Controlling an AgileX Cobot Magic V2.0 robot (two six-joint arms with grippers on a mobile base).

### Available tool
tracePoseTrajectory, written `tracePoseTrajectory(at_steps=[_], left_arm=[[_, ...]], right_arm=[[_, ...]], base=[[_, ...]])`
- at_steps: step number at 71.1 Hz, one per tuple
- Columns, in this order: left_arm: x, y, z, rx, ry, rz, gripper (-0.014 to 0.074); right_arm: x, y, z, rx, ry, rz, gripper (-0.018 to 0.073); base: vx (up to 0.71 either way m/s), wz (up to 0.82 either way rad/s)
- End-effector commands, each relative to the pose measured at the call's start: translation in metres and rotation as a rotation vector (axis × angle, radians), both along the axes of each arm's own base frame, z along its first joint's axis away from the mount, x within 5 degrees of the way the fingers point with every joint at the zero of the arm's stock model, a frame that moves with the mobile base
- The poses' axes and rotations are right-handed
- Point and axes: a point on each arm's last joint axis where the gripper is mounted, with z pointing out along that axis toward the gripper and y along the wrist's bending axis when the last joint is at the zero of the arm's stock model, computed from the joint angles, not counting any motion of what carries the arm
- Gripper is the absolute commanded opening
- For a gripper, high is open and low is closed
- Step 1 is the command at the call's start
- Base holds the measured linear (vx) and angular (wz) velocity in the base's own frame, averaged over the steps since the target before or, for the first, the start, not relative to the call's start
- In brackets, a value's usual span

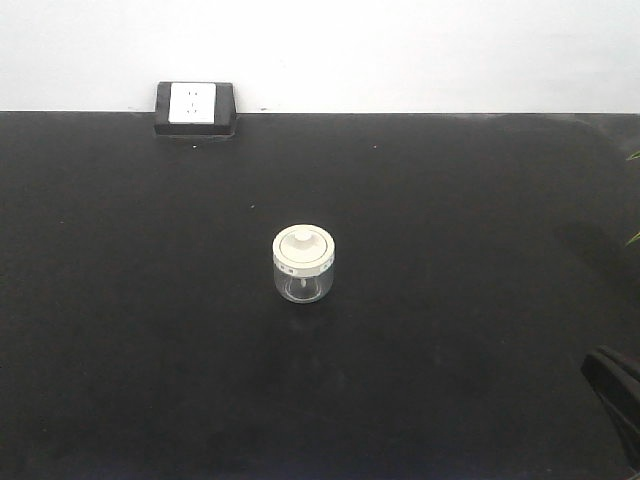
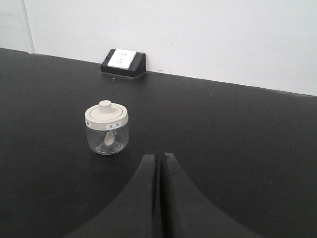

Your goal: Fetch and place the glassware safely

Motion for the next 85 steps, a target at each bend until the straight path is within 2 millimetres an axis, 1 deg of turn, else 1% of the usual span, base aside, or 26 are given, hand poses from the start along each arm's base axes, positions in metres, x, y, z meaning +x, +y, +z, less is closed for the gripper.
tracePoseTrajectory(at_steps=[1, 32, 45, 52, 65, 76, 80, 85], left_arm=[[0.001, 0.0, 0.015, -0.021, -0.095, -0.006, -0.0007], [0.0, 0.0, 0.015, -0.021, -0.096, -0.006, -0.0007], [-0.009, 0.0, 0.017, -0.02, -0.117, 0.0, -0.0007], [-0.016, 0.001, 0.009, -0.018, -0.091, 0.008, -0.0007], [-0.03, 0.003, -0.022, -0.017, -0.053, 0.016, -0.0007], [-0.04, 0.003, -0.045, -0.025, -0.077, 0.017, -0.0007], [-0.043, 0.003, -0.05, -0.025, -0.086, 0.019, -0.0007], [-0.046, 0.004, -0.053, -0.022, -0.05, 0.03, -0.0007]], right_arm=[[0.001, 0.0, 0.016, 0.024, -0.091, -0.004, -0.0003], [0.001, 0.0, 0.016, 0.024, -0.091, -0.004, -0.0003], [0.001, 0.0, 0.016, 0.024, -0.091, -0.004, -0.0003], [0.001, 0.0, 0.016, 0.024, -0.092, -0.004, -0.0003], [0.001, 0.0, 0.016, 0.024, -0.091, -0.004, -0.0003], [0.001, 0.0, 0.016, 0.024, -0.091, -0.004, -0.0003], [0.001, 0.0, 0.016, 0.024, -0.091, -0.004, -0.0003], [0.001, 0.0, 0.016, 0.024, -0.091, -0.004, -0.0003]], base=[[0.0, 0.0], [0.0, 0.0], [0.0, 0.0], [0.0, 0.0], [0.0, 0.0], [0.0, 0.0], [0.0, 0.0], [0.0, 0.0]])
